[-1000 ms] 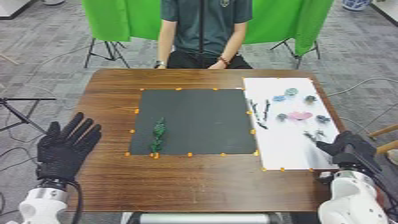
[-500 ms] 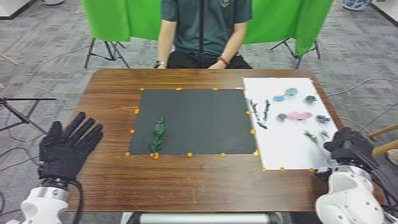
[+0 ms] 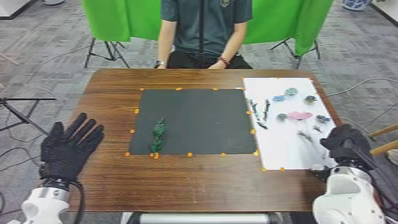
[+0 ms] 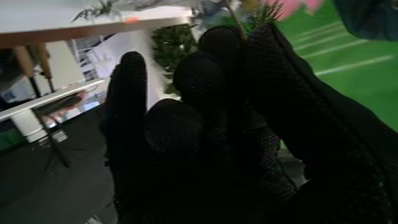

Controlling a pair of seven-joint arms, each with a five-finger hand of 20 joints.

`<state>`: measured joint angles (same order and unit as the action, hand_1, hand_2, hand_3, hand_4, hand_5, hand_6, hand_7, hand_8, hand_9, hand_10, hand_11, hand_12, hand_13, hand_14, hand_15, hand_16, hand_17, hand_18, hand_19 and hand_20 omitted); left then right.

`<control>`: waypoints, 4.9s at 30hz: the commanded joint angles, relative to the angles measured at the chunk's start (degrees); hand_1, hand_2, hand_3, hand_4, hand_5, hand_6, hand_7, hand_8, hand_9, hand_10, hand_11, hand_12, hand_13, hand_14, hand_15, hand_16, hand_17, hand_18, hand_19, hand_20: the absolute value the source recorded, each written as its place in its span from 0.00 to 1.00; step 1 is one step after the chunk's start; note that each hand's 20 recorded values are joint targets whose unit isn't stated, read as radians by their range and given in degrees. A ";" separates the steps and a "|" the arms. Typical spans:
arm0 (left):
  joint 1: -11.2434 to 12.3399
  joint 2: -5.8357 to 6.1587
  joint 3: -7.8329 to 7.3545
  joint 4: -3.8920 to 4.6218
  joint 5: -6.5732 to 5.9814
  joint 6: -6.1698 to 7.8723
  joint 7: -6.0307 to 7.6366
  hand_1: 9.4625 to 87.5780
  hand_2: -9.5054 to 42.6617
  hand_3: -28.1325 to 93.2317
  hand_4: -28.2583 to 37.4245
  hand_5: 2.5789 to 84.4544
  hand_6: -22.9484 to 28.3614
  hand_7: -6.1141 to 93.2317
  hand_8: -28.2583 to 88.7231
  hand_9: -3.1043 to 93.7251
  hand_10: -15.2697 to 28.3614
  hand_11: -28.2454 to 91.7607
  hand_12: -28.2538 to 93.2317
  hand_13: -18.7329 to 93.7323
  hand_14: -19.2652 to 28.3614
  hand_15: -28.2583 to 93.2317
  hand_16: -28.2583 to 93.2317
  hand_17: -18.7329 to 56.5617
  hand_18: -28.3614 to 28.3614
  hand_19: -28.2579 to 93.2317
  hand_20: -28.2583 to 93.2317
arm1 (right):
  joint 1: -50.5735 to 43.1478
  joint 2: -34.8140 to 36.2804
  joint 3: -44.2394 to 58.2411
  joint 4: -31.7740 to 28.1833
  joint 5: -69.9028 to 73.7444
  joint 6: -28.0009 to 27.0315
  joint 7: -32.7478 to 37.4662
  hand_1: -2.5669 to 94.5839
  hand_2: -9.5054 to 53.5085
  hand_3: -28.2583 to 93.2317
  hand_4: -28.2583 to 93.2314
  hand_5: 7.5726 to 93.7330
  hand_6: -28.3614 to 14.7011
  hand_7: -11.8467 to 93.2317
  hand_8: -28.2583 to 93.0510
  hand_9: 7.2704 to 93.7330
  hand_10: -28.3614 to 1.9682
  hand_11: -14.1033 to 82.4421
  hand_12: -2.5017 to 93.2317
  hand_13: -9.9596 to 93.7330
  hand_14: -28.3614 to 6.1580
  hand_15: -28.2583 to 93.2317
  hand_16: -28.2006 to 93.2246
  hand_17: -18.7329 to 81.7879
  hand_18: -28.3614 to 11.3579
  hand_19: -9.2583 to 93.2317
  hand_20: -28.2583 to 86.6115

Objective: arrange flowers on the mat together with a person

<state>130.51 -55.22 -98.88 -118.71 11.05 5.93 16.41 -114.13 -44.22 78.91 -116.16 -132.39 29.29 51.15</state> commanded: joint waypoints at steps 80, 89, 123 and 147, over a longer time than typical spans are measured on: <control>-4.00 3.41 3.91 1.95 -0.37 1.86 -3.44 0.20 0.39 0.80 0.00 0.47 0.59 0.13 0.16 0.42 0.66 0.35 0.28 0.40 0.74 0.44 0.18 0.19 0.71 0.47 0.29 | 35.98 -31.00 -45.87 14.20 5.19 -8.27 3.80 0.53 0.00 0.84 0.06 0.65 0.51 0.59 0.32 0.64 0.32 0.71 0.50 0.68 0.30 0.95 0.49 0.47 0.03 0.93 0.43; -4.28 3.33 4.04 2.25 -0.96 1.60 -3.33 0.20 0.38 0.81 0.00 0.47 0.58 0.14 0.16 0.42 0.66 0.35 0.28 0.40 0.74 0.44 0.18 0.19 0.71 0.47 0.29 | 36.24 -30.30 -45.90 14.44 5.13 -6.72 3.50 0.50 0.00 0.84 0.06 0.65 0.48 0.49 0.30 0.62 0.28 0.73 0.44 0.67 0.30 0.95 0.48 0.47 0.02 0.93 0.42; 1.06 0.55 -0.57 0.16 -2.24 1.13 1.64 0.20 0.39 0.80 0.00 0.48 0.59 0.14 0.16 0.42 0.66 0.35 0.28 0.41 0.71 0.43 0.17 0.19 0.71 0.47 0.29 | 14.42 -10.11 -5.22 0.78 58.59 -13.75 -45.71 0.29 0.31 0.87 0.04 0.55 0.49 0.26 0.13 0.47 0.44 0.23 0.14 0.49 0.36 0.34 0.34 0.34 0.24 0.47 0.31; 2.25 0.15 -2.36 -0.45 -2.92 0.89 3.81 0.20 0.39 0.80 0.00 0.48 0.59 0.13 0.16 0.42 0.65 0.34 0.28 0.41 0.68 0.41 0.17 0.20 0.70 0.47 0.29 | -9.29 -13.69 23.71 -0.86 84.58 -27.34 -62.20 0.21 0.32 0.88 0.04 0.45 0.48 0.21 0.14 0.38 0.53 0.19 0.10 0.37 0.56 0.30 0.26 0.39 0.53 0.20 0.35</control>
<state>132.44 -54.51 -101.36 -119.17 8.33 7.15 20.31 -121.63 -56.49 101.74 -116.14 -45.54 3.52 -11.40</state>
